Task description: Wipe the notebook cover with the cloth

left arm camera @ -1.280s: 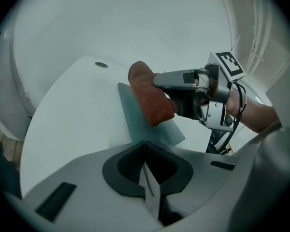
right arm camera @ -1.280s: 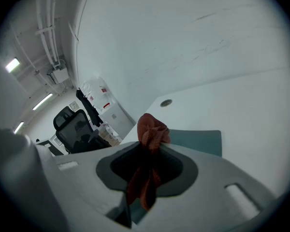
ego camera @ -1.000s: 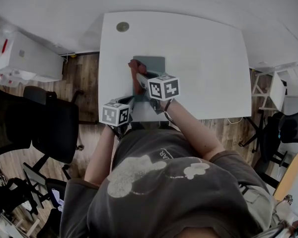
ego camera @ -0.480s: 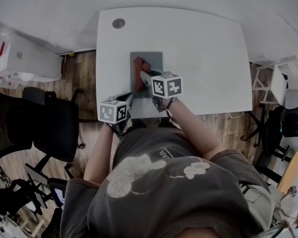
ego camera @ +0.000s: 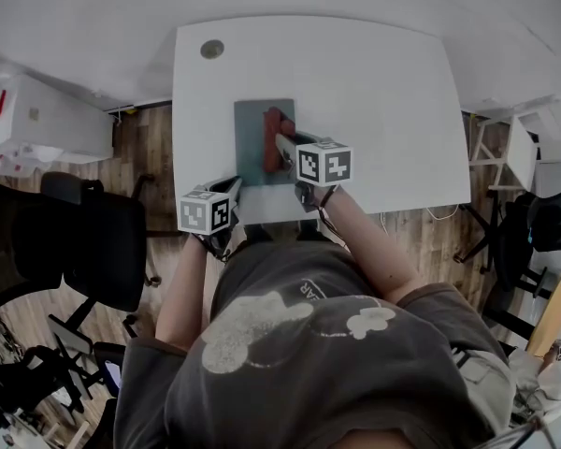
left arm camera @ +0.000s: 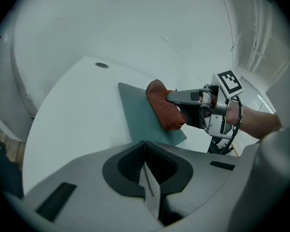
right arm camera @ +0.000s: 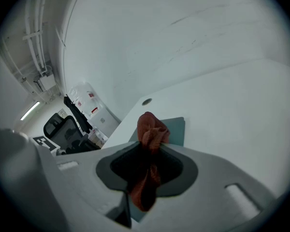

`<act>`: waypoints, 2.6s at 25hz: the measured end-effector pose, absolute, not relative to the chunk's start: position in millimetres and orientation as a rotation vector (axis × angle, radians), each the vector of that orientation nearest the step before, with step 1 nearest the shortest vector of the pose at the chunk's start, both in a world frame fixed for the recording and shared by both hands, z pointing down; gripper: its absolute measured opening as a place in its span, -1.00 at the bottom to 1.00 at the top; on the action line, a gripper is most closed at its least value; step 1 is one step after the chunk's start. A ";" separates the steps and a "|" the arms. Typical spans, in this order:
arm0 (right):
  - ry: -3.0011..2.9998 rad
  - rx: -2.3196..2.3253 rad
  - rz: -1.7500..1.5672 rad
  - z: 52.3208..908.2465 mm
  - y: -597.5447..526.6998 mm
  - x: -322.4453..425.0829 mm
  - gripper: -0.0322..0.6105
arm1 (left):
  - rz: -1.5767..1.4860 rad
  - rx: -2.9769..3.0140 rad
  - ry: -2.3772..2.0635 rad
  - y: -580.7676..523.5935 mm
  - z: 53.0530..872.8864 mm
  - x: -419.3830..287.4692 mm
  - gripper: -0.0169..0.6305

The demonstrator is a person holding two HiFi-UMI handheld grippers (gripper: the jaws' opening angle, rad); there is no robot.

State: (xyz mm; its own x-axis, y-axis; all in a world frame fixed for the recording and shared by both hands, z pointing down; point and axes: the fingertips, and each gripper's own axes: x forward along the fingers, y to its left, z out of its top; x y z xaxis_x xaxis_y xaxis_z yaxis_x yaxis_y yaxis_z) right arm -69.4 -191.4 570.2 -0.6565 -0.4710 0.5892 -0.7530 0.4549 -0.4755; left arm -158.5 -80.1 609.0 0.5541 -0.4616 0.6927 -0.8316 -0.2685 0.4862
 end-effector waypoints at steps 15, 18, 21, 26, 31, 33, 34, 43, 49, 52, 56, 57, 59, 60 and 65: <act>-2.284 1.171 1.055 567.2 -189.0 -8.3 -0.62 | 0.530 1.910 -1.091 -78.0 604.6 -157.7 -0.96; -2.278 1.184 1.055 567.0 -189.2 -3.4 -0.62 | 0.527 1.914 -1.107 -80.5 601.6 -156.9 -0.96; -2.280 1.190 1.055 565.8 -187.1 0.0 -0.62 | 0.528 1.913 -1.099 -77.3 604.0 -153.5 -0.96; -2.320 1.180 1.052 552.8 -185.0 -3.4 -0.62 | 0.553 1.942 -1.088 -77.5 599.7 -150.7 -0.96; -2.369 1.123 1.028 540.6 -179.4 -21.6 -0.62 | 0.575 1.940 -1.122 -78.1 596.9 -155.8 -0.96; -2.386 1.076 1.023 537.4 -172.6 -35.1 -0.62 | 0.560 1.938 -1.142 -78.8 592.4 -162.4 -0.96; -2.397 1.047 1.028 536.3 -168.2 -43.3 -0.62 | 0.549 1.935 -1.152 -79.0 589.7 -166.0 -0.96; -2.454 0.803 1.069 538.5 -136.0 -116.6 -0.62 | 0.527 1.907 -1.188 -75.5 583.8 -192.5 -0.96; -2.442 0.748 1.088 547.3 -123.9 -138.1 -0.62 | 0.531 1.890 -1.165 -67.7 590.7 -196.4 -0.96; -2.436 0.743 1.095 551.2 -120.5 -146.0 -0.62 | 0.534 1.885 -1.163 -66.1 593.4 -199.8 -0.96; -2.435 0.728 1.099 557.8 -116.6 -155.2 -0.62 | 0.541 1.879 -1.156 -63.9 597.0 -201.6 -0.96; -2.433 0.726 1.101 559.0 -116.6 -155.8 -0.62 | 0.543 1.877 -1.153 -64.1 597.5 -200.8 -0.96; -2.428 0.726 1.104 561.3 -117.0 -155.5 -0.62 | 0.545 1.872 -1.145 -64.2 598.3 -199.5 -0.96; -2.425 0.727 1.105 562.4 -116.9 -155.0 -0.62 | 0.547 1.871 -1.143 -64.1 598.9 -199.3 -0.96; -2.417 0.735 1.113 566.3 -118.5 -145.9 -0.62 | 0.548 1.866 -1.139 -65.6 601.8 -194.5 -0.96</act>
State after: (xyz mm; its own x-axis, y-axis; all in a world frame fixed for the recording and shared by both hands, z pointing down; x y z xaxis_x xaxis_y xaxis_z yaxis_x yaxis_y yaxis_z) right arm -145.9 -118.5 566.3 -0.7914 -0.2999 0.5327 -0.5997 0.5499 -0.5814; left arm -194.5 -65.6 601.8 0.4871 -0.4941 0.7202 -0.8710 -0.2148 0.4418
